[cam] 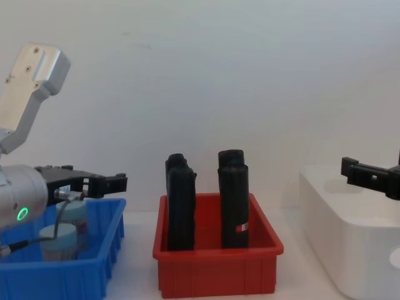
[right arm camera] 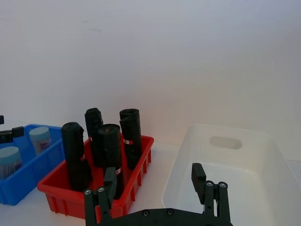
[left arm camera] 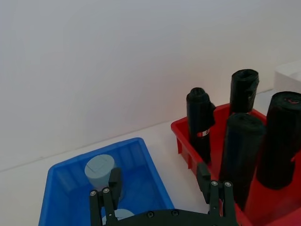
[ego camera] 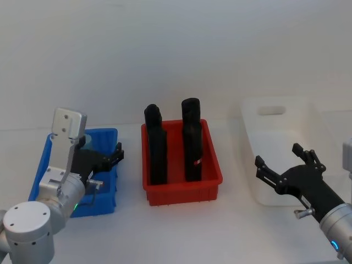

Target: Pick the cotton swabs from the blue box and place them into the white box.

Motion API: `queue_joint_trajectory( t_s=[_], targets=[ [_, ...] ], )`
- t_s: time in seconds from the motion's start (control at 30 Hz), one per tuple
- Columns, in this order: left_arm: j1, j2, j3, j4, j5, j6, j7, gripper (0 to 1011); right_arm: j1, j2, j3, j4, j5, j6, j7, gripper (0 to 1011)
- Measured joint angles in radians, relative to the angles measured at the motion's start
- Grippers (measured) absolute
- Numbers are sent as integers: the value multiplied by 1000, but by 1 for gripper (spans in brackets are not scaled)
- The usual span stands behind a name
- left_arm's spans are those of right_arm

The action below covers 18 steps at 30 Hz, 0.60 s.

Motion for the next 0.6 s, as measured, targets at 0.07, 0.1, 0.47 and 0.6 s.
queue_joint_trajectory(
  t_s=[0.07,0.1,0.47,0.6],
  targets=[
    [-5,0,-6,14,-6,5,0,1004,0,0,0,0,0,0,0,1001],
    [-5,0,-6,14,-6,5,0,1004,0,0,0,0,0,0,0,1001],
    [-19,5,-30,65,-19,37,1,1004,0,0,0,0,0,0,0,1001],
    [-20,8,-38,81,-22,52,1,1004,0,0,0,0,0,0,0,1002]
  ],
)
